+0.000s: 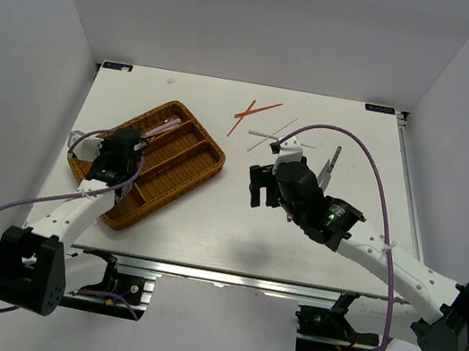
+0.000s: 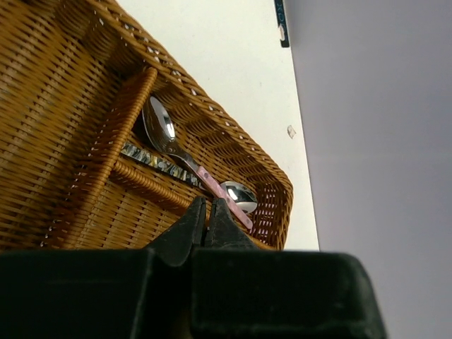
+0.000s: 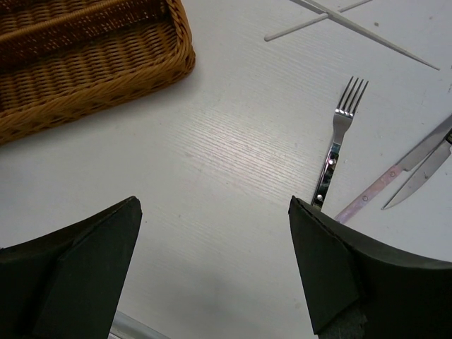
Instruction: Sort the eating utensils into containers
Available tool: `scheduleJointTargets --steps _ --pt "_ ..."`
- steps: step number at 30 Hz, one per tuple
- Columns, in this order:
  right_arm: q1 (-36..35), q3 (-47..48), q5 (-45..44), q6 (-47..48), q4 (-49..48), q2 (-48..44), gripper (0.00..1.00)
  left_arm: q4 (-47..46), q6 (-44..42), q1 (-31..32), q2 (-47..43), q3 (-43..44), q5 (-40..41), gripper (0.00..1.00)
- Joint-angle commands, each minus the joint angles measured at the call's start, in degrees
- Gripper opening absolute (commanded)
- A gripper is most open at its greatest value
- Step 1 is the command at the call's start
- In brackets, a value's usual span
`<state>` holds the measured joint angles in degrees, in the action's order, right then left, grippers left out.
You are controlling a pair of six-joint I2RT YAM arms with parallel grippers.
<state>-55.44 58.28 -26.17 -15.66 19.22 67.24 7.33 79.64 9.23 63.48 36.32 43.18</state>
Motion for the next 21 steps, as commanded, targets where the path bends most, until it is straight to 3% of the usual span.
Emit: scheduleJointTargets --steps 1,4,8,11,12,15,16,19,21 --pt "0.68 -0.62 0.42 0.37 -1.12 -1.85 0.89 -6.88 2.46 -0.01 2.68 -0.98 0.33 0.00" --pt "1.21 -1.32 0.86 0.54 -1.38 -2.03 0.89 -8.91 3.51 -0.01 6.37 -1.25 -1.34 0.04" --pt "1.82 -2.12 1.65 0.81 -1.82 -2.20 0.89 -10.58 3.95 -0.01 8.93 -2.30 -3.71 0.23" --pt "2.35 -2.47 2.09 0.98 -2.17 -2.12 0.89 -10.68 3.77 0.08 9.12 -3.09 -5.03 0.46" --pt "2.44 -2.47 2.35 0.98 -2.43 -2.03 0.89 -9.98 3.69 0.08 9.11 -3.01 -5.29 0.61" --pt "2.97 -2.56 3.23 0.98 -2.79 -1.68 0.89 -7.26 2.55 -0.01 8.50 -1.52 -6.70 0.77" --pt "3.40 -2.65 3.58 0.90 -3.05 -1.24 0.89 -4.63 2.63 -0.01 8.32 -0.81 -7.57 0.87" --pt "4.98 -2.47 5.42 -1.20 -2.71 0.16 0.89 -0.14 1.05 -0.01 7.19 1.38 -9.51 0.98" --pt "8.41 -1.77 7.70 -2.88 -1.48 3.32 0.89 4.15 0.52 -0.01 6.39 2.35 -10.92 0.98"
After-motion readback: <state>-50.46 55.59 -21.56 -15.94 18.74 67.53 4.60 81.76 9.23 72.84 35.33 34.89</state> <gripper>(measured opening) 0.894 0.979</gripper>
